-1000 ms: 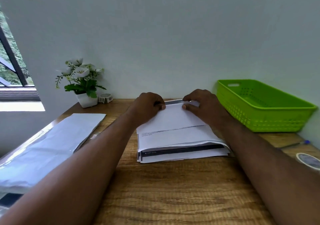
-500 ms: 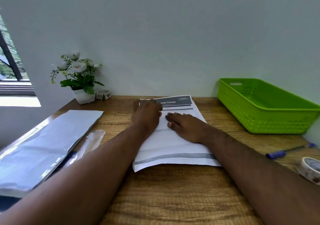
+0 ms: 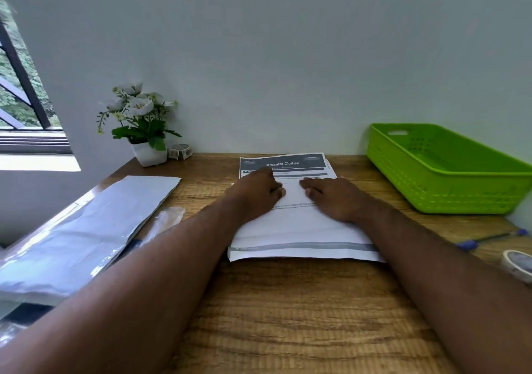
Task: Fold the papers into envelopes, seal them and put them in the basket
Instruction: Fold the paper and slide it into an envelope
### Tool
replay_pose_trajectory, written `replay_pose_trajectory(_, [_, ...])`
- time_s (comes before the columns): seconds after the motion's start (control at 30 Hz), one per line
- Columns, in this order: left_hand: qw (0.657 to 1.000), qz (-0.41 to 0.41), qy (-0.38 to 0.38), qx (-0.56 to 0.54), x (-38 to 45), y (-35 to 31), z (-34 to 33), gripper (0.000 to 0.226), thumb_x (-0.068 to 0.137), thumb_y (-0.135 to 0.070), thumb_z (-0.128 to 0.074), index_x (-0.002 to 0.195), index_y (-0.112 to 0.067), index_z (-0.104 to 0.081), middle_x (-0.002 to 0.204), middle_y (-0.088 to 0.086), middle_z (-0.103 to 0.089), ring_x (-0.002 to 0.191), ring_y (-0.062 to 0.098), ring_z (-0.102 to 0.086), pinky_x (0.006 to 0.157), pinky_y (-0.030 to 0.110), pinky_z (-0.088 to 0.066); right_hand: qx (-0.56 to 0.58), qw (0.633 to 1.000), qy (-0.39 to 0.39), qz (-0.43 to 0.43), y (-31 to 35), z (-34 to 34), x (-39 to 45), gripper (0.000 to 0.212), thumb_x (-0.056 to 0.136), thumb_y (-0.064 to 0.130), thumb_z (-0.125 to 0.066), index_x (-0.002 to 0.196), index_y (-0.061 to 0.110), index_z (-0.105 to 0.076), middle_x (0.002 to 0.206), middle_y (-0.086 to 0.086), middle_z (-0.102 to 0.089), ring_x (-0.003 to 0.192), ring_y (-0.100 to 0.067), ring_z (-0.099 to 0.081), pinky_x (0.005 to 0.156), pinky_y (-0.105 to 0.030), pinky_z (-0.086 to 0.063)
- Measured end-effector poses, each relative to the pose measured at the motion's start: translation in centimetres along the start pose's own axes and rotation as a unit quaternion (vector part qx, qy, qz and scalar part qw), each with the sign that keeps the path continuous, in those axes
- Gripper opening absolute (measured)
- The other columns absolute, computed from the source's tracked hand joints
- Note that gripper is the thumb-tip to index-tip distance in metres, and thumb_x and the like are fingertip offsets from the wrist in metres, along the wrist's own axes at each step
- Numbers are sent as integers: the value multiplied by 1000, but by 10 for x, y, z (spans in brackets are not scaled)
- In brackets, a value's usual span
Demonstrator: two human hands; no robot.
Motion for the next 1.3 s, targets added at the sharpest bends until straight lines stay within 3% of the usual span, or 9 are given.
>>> replay_pose_trajectory(0.13, [999,17,19,23,-4,-3,1,35,102,-34,-39,111,-12,-65,115,7,-50,108,27,-55,87,33,-42,-16,1000,4,-10,-3,1,-3,46,102,41,-26,146,29,-35,153,5,-35,141,-19,-32,115,-42,-15])
replay_pose_trajectory(0.27, [997,57,32,30,-1,-16,0,35,98,-19,-38,130,-14,-49,135,10,-45,125,31,-49,108,43,-33,-53,998,23,-20,2,0,-5,58,95,62,-23,144,32,-33,155,7,-31,141,-18,-31,115,-49,-16])
replay_pose_trajectory(0.37, [998,40,45,-31,3,-32,-13,42,98,-18,-41,138,-9,-46,143,12,-46,133,29,-42,111,39,-30,-61,997,27,-23,4,1,-8,61,92,68,-20,142,36,-33,155,11,-28,141,-14,-30,113,-55,-13])
replay_pose_trajectory(0.53, [996,35,78,14,2,-27,-28,51,103,-27,-31,152,-14,-25,160,3,-22,146,19,-21,119,43,-16,-48,997,54,-41,-3,-3,-8,71,87,74,-18,149,39,-20,158,19,-15,146,-10,-16,113,-59,-9])
replay_pose_trajectory(0.73, [987,89,119,55,-7,6,-27,63,101,-50,-17,155,-20,-8,163,-2,-3,149,15,-3,116,58,-3,-39,996,53,-53,-9,-2,-8,76,84,78,-22,149,40,-19,158,15,-18,145,-14,-19,111,-55,-11])
replay_pose_trajectory(0.93, [977,128,164,54,-19,50,-22,71,97,-62,-17,154,-24,1,162,-4,8,149,17,6,109,71,-1,19,994,68,-79,-15,3,-5,84,78,80,-38,149,35,-24,157,10,-23,144,-16,-24,117,-47,-14])
replay_pose_trajectory(1.03, [977,138,156,45,-24,47,-20,70,97,-62,-16,154,-27,1,162,-8,8,149,14,7,106,74,1,52,993,79,-77,-24,7,-6,78,86,68,-44,149,26,-27,157,5,-23,144,-15,-25,117,-31,-15])
replay_pose_trajectory(1.13, [977,144,153,48,-25,46,-19,68,97,-61,-16,154,-27,0,162,-8,7,149,14,7,103,77,2,70,990,97,-73,-37,10,-11,65,95,50,-45,150,21,-26,158,3,-21,144,-13,-22,100,-14,-15])
replay_pose_trajectory(1.3, [978,144,140,54,-28,41,-16,66,99,-58,-16,155,-26,-2,163,-7,4,149,14,5,102,77,6,71,988,108,-80,-48,8,-12,66,95,52,-44,151,26,-23,158,3,-20,144,-15,-21,109,-21,-14])
Point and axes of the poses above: each hand's wrist, its own x-axis towards the middle knuckle, its own z-axis out of the back of the hand, y = z × x, the point moved 9 cm from there along x, towards the middle knuckle
